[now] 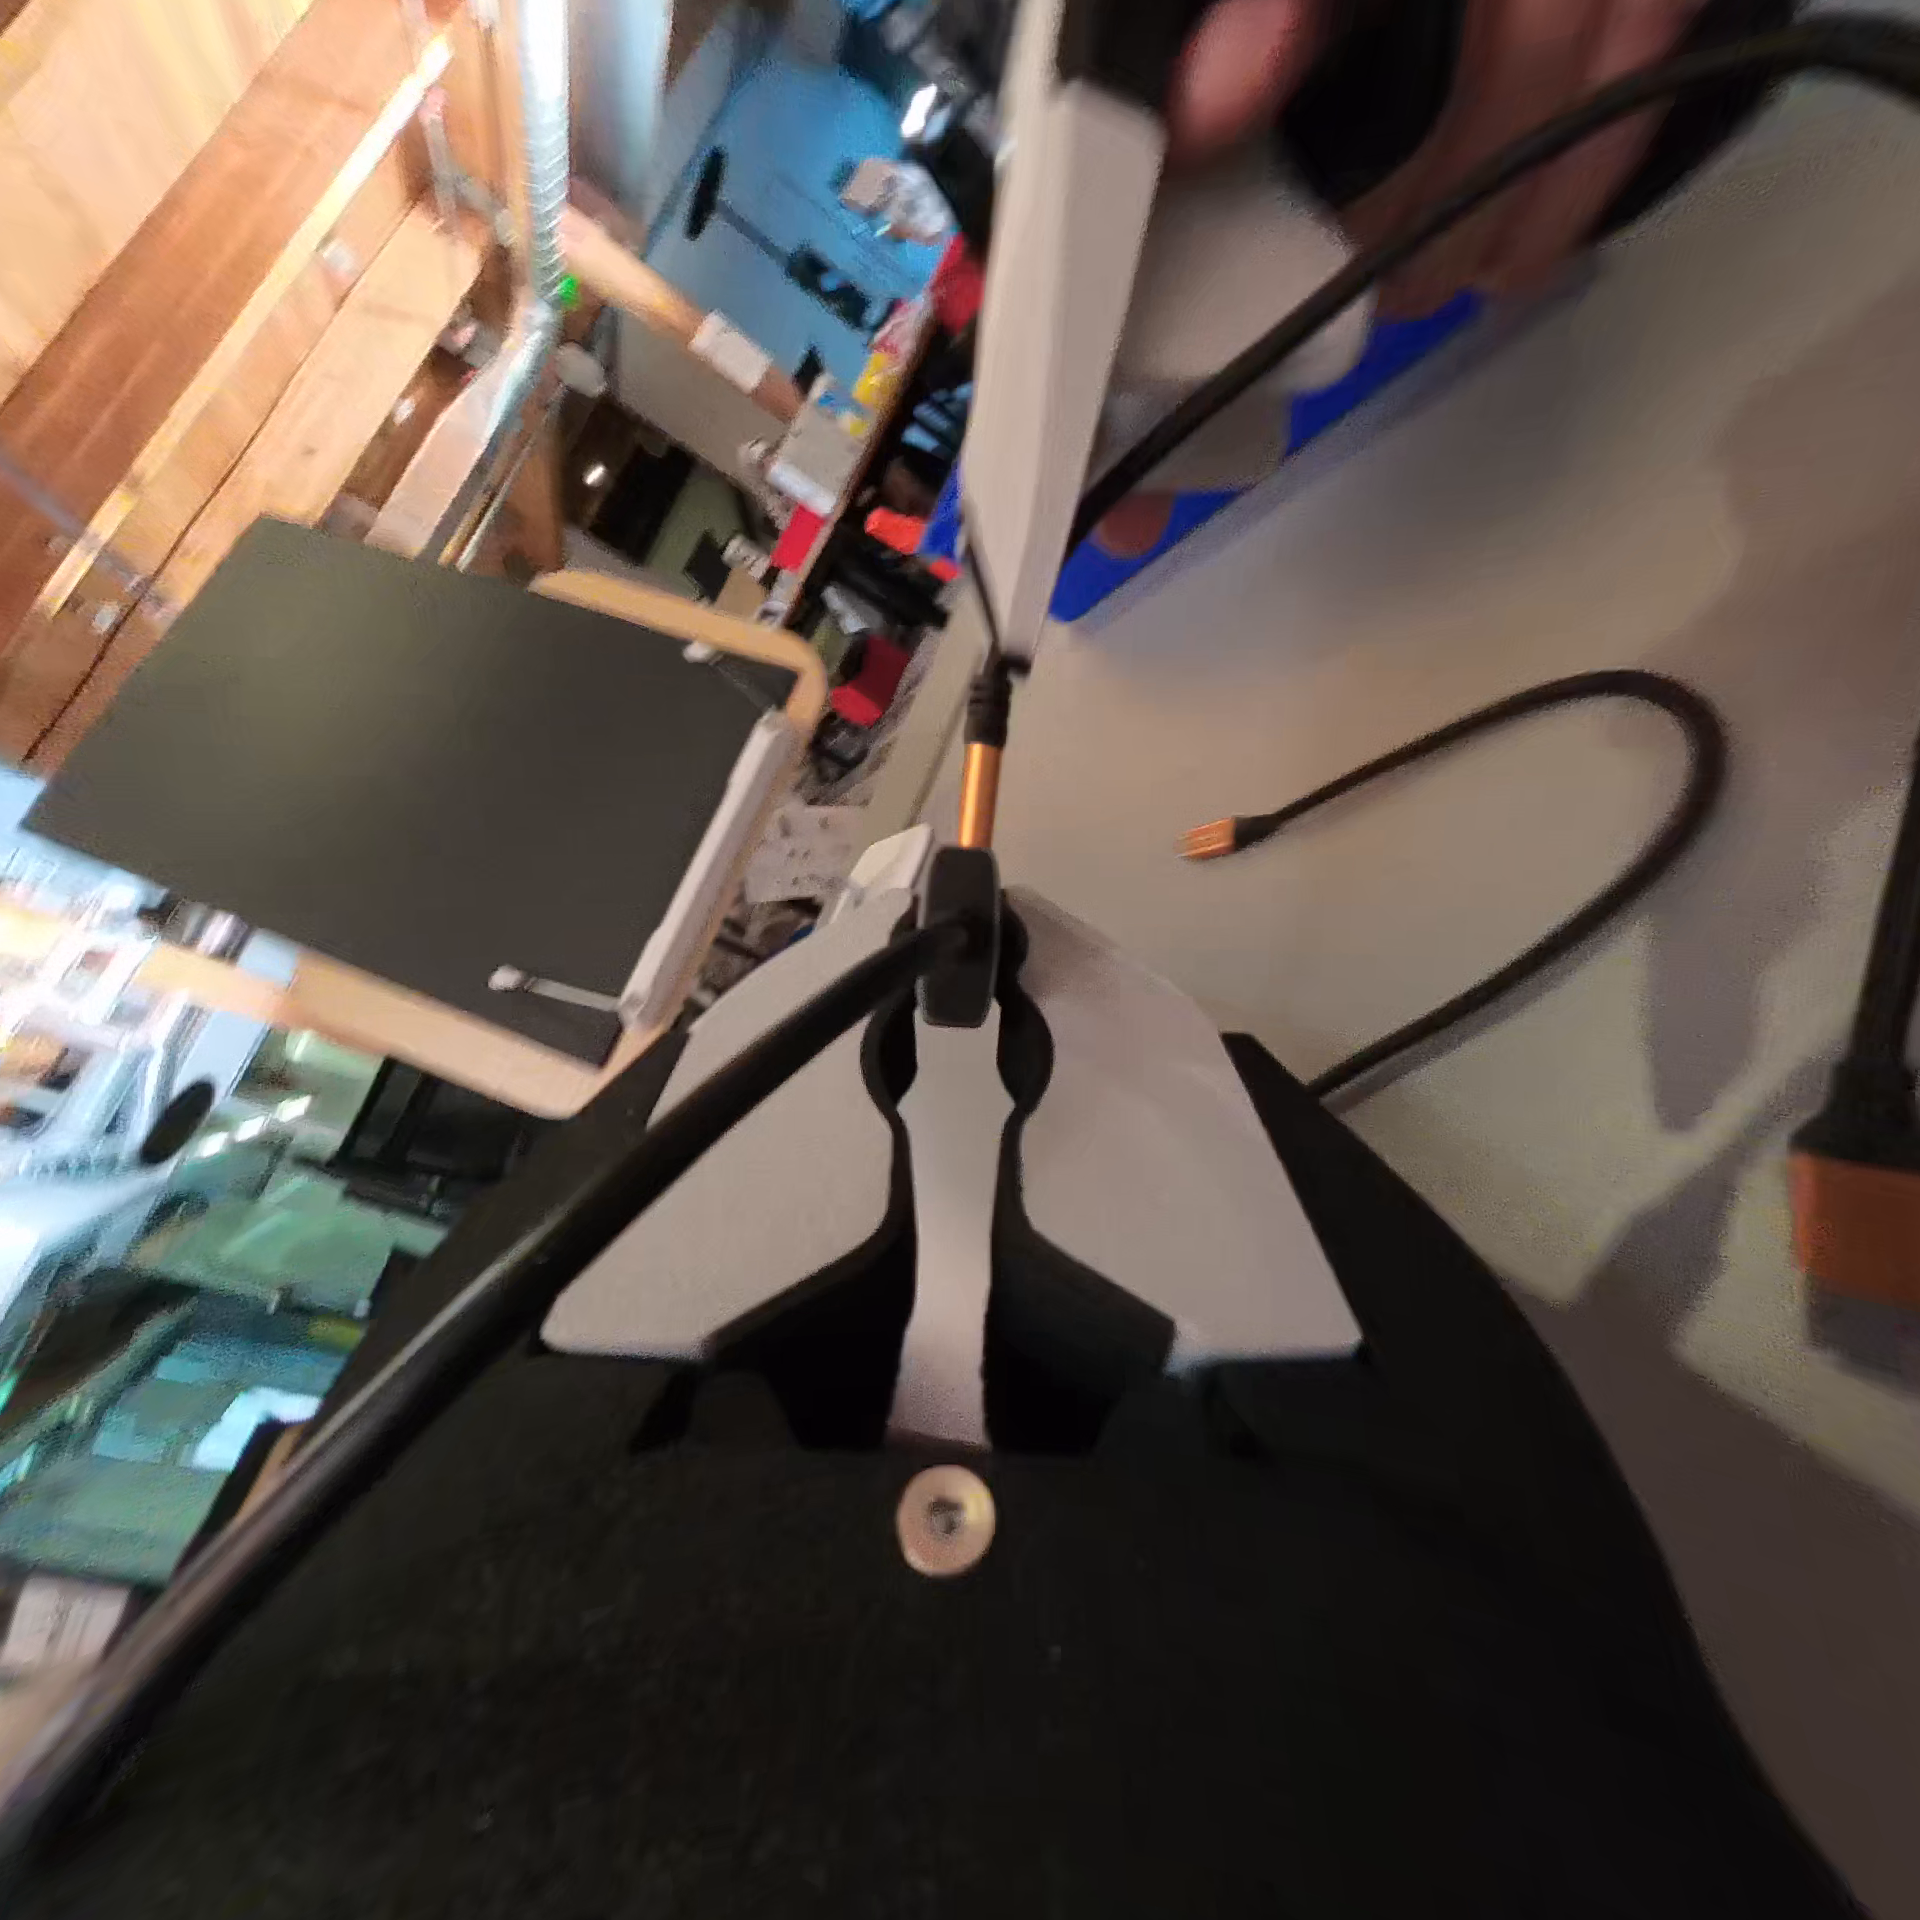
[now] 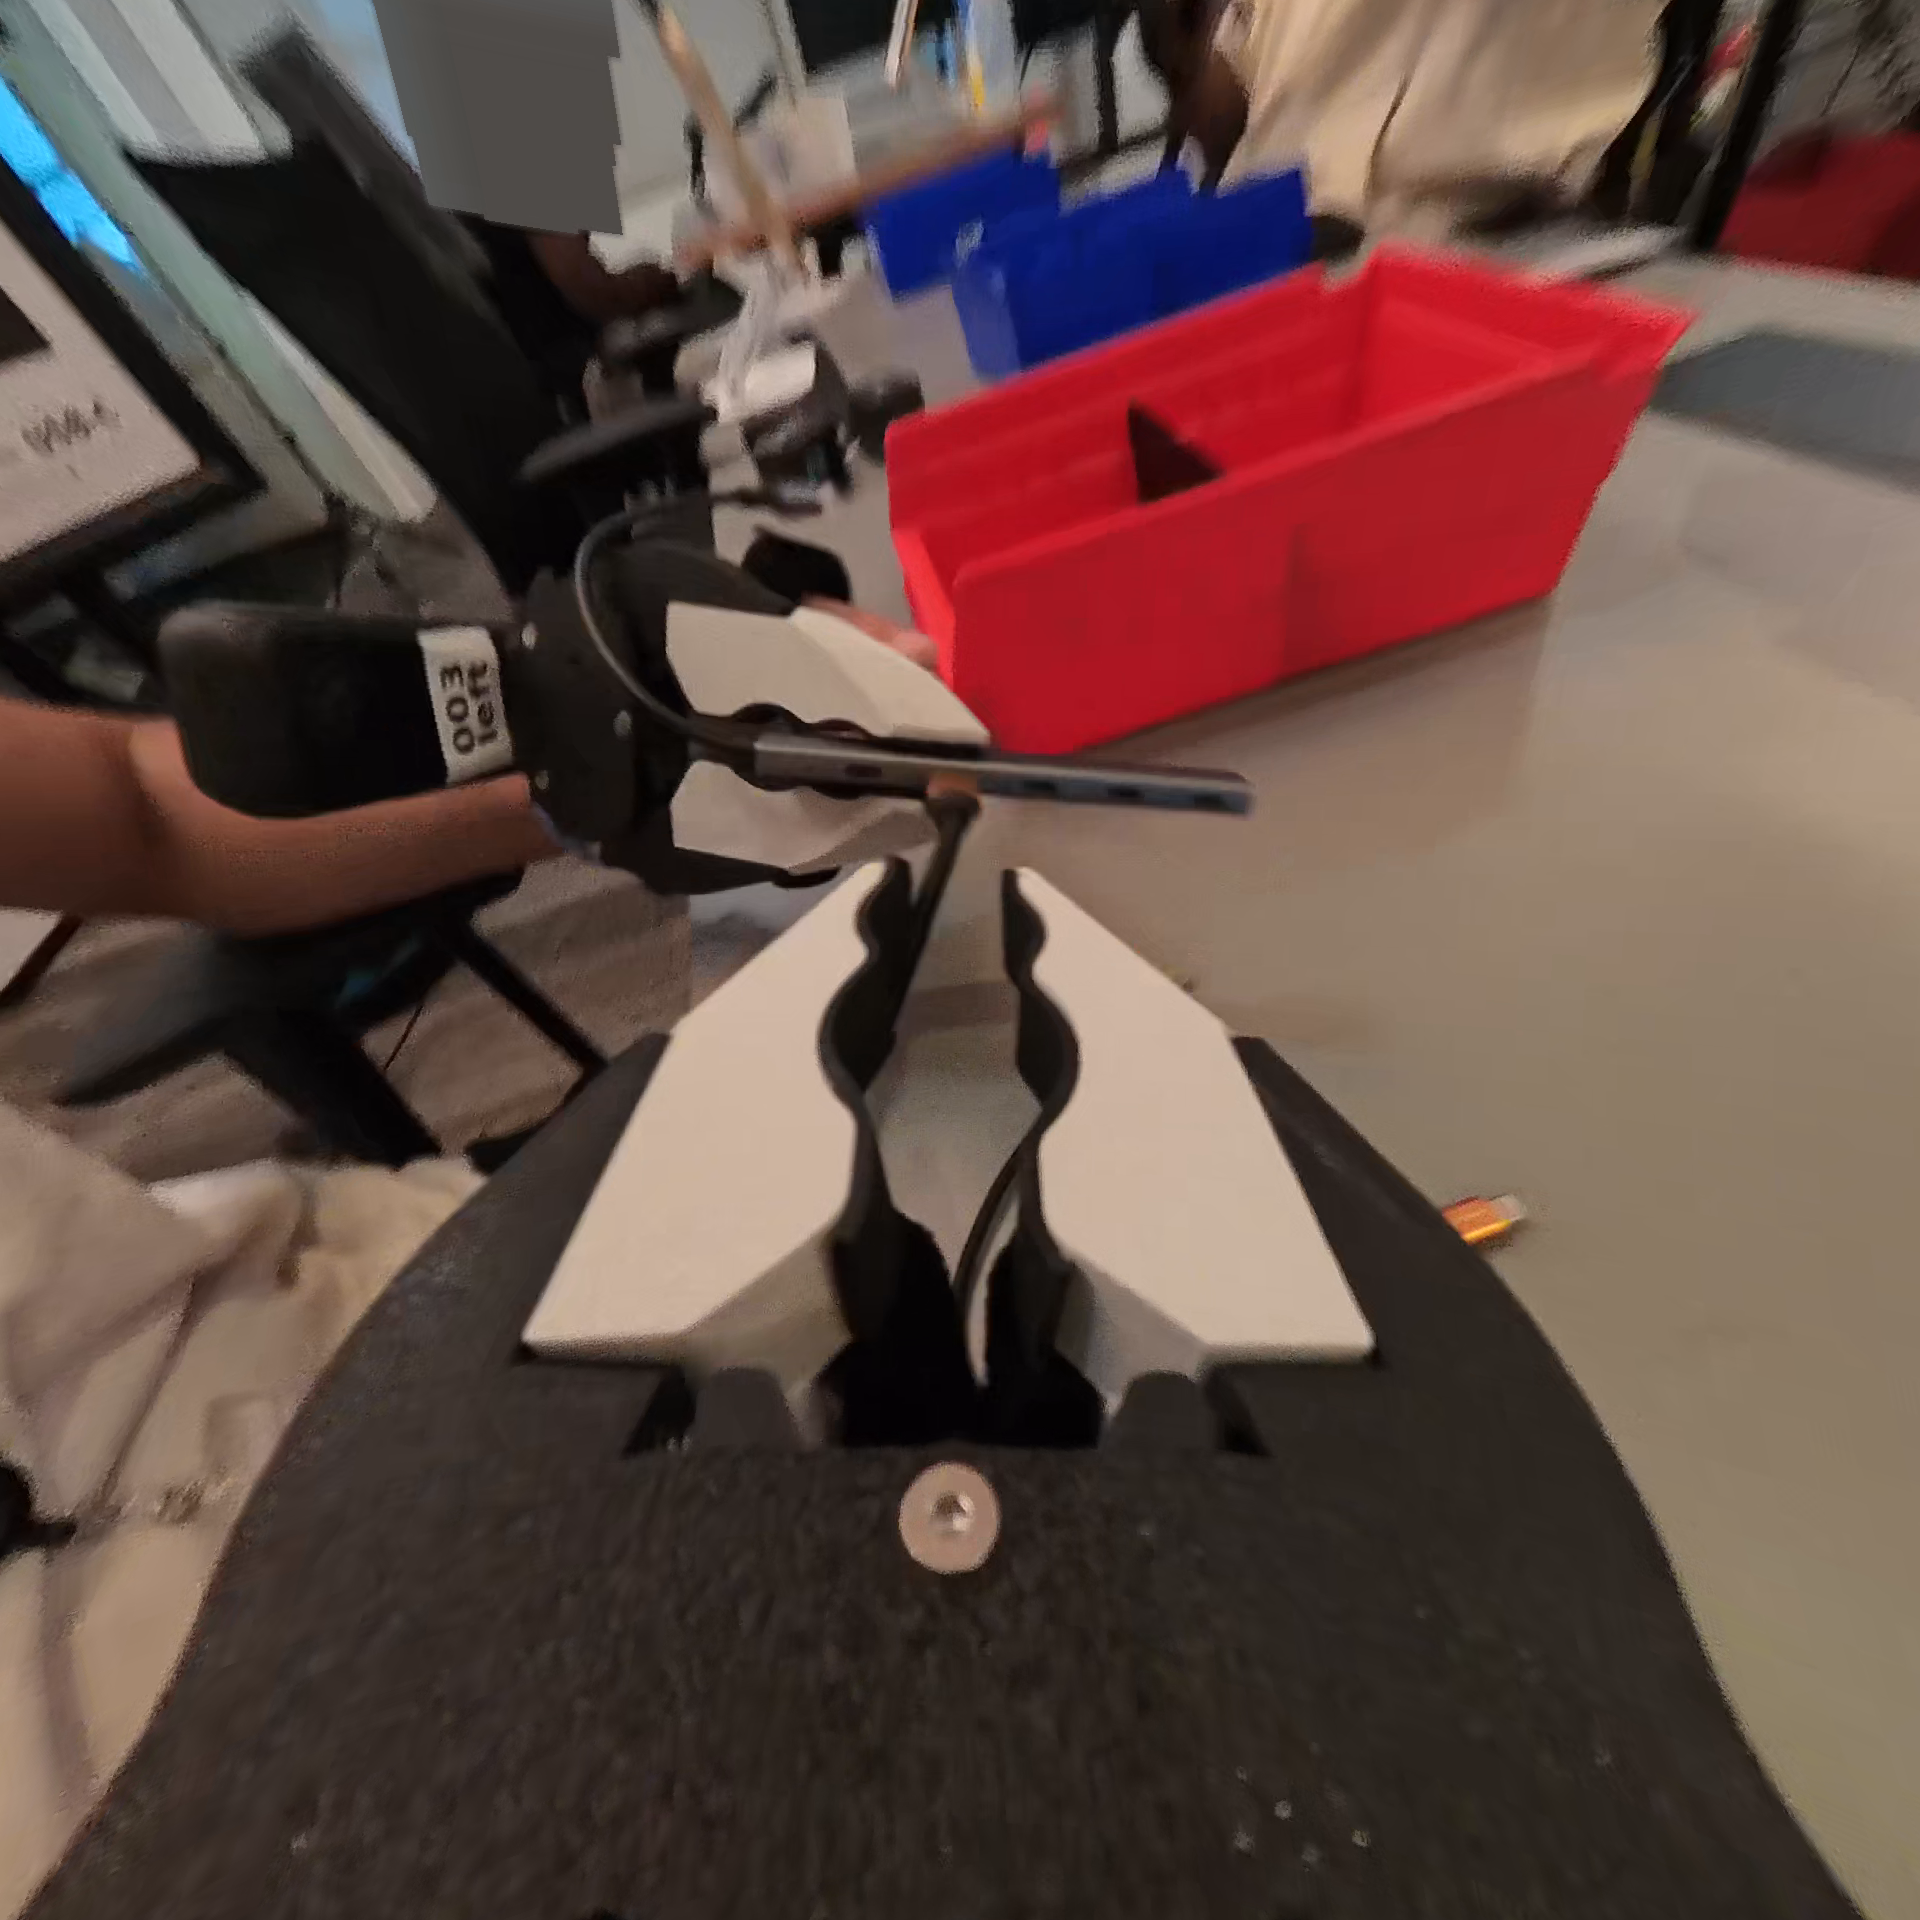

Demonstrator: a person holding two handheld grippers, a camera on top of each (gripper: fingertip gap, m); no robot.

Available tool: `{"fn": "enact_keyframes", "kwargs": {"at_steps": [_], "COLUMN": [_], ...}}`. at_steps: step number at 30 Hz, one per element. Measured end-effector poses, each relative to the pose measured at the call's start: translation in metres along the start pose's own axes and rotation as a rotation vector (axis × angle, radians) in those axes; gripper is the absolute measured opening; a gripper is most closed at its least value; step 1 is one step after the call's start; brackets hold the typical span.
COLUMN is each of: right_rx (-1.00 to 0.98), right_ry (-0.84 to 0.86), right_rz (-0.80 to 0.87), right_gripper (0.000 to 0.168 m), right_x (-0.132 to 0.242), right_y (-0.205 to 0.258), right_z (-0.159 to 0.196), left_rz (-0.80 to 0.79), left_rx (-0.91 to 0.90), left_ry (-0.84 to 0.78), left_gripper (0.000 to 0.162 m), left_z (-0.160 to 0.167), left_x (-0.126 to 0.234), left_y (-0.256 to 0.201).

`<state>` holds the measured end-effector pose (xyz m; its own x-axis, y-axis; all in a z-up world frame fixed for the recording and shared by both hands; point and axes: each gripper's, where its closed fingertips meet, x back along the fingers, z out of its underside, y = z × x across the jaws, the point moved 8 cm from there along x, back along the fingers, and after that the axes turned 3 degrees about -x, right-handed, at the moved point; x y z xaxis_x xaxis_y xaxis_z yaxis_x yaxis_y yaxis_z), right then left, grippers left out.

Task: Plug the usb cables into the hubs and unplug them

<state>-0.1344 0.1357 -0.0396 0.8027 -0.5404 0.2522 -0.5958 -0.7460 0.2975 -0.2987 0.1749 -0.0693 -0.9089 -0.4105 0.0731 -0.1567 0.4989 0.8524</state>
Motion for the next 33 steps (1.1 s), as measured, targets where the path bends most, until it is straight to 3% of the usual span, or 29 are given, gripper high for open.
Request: {"fn": "enact_keyframes", "kwargs": {"at_steps": [2, 6, 12, 18, 22, 26, 33], "right_rx": [-0.008, -0.127, 0.097, 0.031, 0.045, 0.085, 0.175], "right_ry": [-0.098, -0.161, 0.267, 0.412, 0.42, 0.421, 0.091], "right_rz": [0.027, 0.156, 0.654, 0.759, 0.752, 0.696, 0.457], "right_gripper": [0.028, 0.018, 0.021, 0.027, 0.007, 0.005, 0.004], "right_x": [0.012, 0.018, -0.008, -0.021, -0.027, -0.022, 0.051], "right_y": [-0.007, -0.036, -0.067, -0.068, -0.065, -0.067, -0.041], "right_z": [-0.007, 0.006, 0.06, 0.079, 0.08, 0.076, -0.02], "left_rz": [-0.093, -0.162, -0.176, -0.146, -0.114, -0.093, -0.058], "left_rx": [0.005, 0.09, 0.126, 0.157, 0.148, 0.117, 0.059], "left_ry": [0.018, -0.002, -0.001, 0.01, 0.009, -0.003, -0.079], "left_gripper": [0.01, 0.01, 0.01, 0.01, 0.01, 0.01, 0.01], "left_z": [0.008, 0.012, 0.02, 0.026, 0.026, 0.024, 0.017], "left_x": [0.011, 0.026, 0.028, 0.025, 0.022, 0.021, 0.022], "left_y": [0.013, 0.026, 0.029, 0.025, 0.02, 0.016, 0.01]}}
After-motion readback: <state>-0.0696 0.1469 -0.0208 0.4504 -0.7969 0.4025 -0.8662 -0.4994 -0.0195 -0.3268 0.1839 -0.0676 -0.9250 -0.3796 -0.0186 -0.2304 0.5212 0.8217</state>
